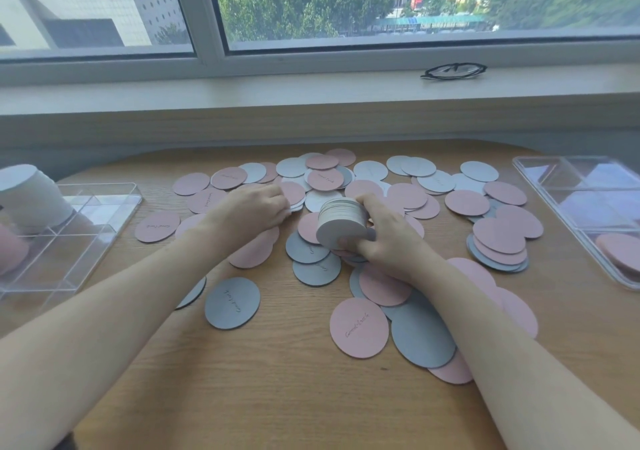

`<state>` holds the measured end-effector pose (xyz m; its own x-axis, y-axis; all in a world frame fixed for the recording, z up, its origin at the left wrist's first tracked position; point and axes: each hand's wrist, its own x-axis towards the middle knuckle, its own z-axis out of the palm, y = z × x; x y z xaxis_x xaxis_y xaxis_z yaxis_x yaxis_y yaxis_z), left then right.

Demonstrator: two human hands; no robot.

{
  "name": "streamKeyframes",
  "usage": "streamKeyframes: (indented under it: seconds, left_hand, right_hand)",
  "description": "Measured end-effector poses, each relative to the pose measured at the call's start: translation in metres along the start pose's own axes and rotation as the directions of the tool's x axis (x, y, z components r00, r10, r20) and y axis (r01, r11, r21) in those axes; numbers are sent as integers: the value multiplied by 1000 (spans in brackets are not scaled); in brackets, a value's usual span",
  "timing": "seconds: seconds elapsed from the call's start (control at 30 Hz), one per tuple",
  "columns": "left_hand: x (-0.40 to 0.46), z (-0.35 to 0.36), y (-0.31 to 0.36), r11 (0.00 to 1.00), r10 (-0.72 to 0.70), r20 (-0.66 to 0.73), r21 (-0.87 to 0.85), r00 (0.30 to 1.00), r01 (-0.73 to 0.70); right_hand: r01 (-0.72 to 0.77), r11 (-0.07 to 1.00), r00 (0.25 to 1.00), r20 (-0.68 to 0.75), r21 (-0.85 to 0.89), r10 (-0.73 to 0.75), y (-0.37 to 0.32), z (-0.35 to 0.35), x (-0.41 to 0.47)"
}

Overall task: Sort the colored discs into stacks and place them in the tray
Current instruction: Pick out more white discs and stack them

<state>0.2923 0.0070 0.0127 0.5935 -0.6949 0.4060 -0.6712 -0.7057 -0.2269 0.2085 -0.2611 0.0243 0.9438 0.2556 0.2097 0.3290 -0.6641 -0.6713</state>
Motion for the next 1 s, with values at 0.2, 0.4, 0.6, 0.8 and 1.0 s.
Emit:
streamKeyframes:
  seconds: [0.2,0.4,0.6,0.8,1.0]
  left_hand:
    - [-7,-12,8,982,-164,-128,73,978,175]
    - [-12,-26,16,885,-430,-163,-269,888,379]
    - [-18,-25,32,724,-612,-120,-483,782,493]
    - [-7,-29,65,538,-664,-22,-708,747,458]
    - [-3,-29,74,366,-510,154,-851,846,375]
  right_hand:
    - [15,1000,1000,-12,0,-15,1,1,0]
    - [17,1000,1000,-10,-8,-17,0,0,0]
    - [26,1000,1000,-3,-15,-27,3,2,1]
    - [71,996,997,31,62,-73,2,5,0]
    - [72,997,997,0,0,-72,5,6,3]
